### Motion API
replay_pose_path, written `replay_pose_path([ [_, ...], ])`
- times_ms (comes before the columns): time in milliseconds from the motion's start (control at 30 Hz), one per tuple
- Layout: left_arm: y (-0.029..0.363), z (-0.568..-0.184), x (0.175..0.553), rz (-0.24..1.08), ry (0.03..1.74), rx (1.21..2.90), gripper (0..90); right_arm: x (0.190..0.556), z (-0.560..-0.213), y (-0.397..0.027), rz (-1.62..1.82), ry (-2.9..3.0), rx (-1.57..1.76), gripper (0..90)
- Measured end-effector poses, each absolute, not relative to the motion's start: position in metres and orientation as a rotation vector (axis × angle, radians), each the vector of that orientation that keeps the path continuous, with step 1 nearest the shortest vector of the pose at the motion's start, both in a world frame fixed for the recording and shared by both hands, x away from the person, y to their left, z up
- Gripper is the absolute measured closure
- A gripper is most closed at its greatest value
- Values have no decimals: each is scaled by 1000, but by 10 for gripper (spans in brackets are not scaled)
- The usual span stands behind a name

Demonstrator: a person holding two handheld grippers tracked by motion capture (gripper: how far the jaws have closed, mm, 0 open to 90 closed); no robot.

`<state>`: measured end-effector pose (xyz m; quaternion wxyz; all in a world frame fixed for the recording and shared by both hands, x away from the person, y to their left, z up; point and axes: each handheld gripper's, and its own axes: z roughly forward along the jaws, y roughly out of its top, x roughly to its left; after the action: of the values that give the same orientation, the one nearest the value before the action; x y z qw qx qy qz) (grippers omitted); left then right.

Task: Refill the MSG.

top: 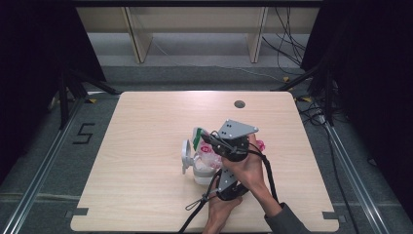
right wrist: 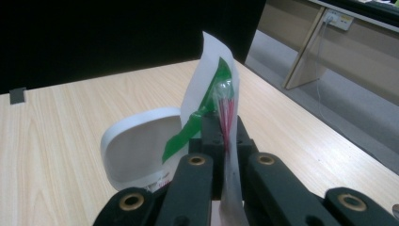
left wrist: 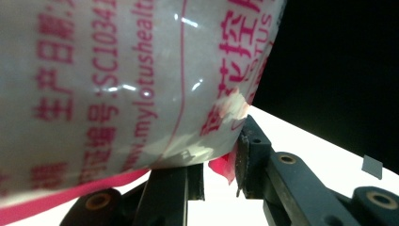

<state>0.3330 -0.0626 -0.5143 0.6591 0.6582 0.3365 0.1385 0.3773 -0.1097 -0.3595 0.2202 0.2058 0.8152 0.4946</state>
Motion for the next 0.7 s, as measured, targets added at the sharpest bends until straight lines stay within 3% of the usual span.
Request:
replay_pose_path([
  [67, -55, -514, 334, 350, 736, 1570, 751, 376, -359, -109, 1366, 2241, 560, 900],
  [133, -63, -513, 333, 297, 772, 1466, 752, 376, -358, -108, 1376, 2237, 548, 900],
  [667, -63, -513, 332, 297, 776, 1461, 751, 376, -359, -106, 1366, 2250, 553, 900],
  [700, -54, -513, 335, 366, 730, 1607, 751, 376, -361, -105, 1362, 2249, 559, 900],
])
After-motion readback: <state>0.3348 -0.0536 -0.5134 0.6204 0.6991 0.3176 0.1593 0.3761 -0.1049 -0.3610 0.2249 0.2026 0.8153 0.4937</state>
